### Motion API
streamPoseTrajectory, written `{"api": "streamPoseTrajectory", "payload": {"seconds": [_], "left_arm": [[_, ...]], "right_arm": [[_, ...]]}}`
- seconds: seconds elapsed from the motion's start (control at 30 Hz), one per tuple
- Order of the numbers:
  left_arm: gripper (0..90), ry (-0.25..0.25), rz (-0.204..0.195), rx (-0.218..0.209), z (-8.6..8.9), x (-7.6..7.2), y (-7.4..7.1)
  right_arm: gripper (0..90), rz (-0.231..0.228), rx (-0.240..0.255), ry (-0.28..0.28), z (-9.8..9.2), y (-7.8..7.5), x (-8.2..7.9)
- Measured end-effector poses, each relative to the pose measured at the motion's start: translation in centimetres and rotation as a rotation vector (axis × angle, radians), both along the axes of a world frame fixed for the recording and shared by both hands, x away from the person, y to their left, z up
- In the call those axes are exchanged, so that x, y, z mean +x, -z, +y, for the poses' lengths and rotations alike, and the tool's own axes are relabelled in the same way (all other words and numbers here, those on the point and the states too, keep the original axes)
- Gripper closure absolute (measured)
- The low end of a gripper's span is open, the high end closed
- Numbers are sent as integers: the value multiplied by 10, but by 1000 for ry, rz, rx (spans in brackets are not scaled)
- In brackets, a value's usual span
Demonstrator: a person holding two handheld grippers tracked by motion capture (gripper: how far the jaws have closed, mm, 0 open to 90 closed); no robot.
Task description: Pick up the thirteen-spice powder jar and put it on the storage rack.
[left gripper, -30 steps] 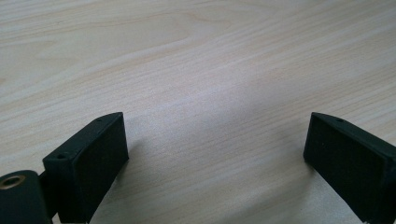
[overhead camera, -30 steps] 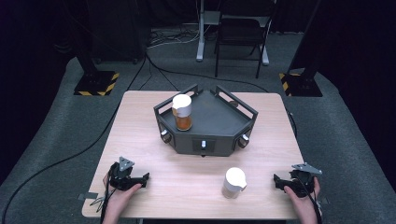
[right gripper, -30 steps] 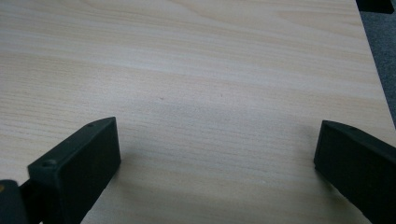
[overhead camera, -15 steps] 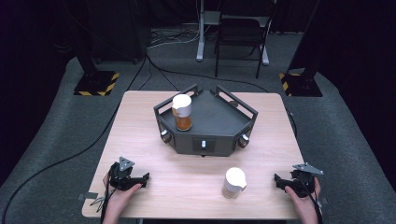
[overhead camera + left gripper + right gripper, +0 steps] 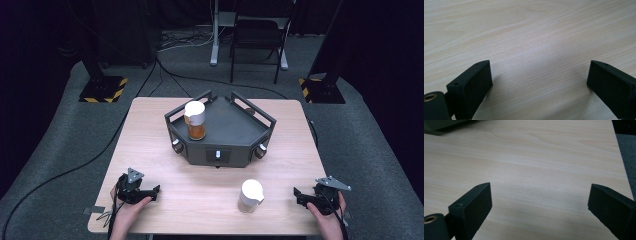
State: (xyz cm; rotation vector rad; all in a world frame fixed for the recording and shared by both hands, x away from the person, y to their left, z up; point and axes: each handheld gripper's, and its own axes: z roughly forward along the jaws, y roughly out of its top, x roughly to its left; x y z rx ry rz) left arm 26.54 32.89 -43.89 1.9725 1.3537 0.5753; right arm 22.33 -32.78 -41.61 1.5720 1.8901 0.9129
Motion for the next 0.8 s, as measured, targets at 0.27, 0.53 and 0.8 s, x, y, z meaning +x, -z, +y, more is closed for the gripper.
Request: {"api": "streamPoseTrajectory", "payload": {"seconds": [0.27, 0.53, 0.8], "left_arm": [[58, 0, 0, 0, 0, 0, 0], [59, 0, 0, 0, 0, 0, 0], [58, 0, 0, 0, 0, 0, 0]], "right_arm": [[50, -18, 4, -61, 5, -11, -11], [48, -42, 14, -123, 13, -21, -21], [70, -43, -4, -194, 25, -31, -26]]}}
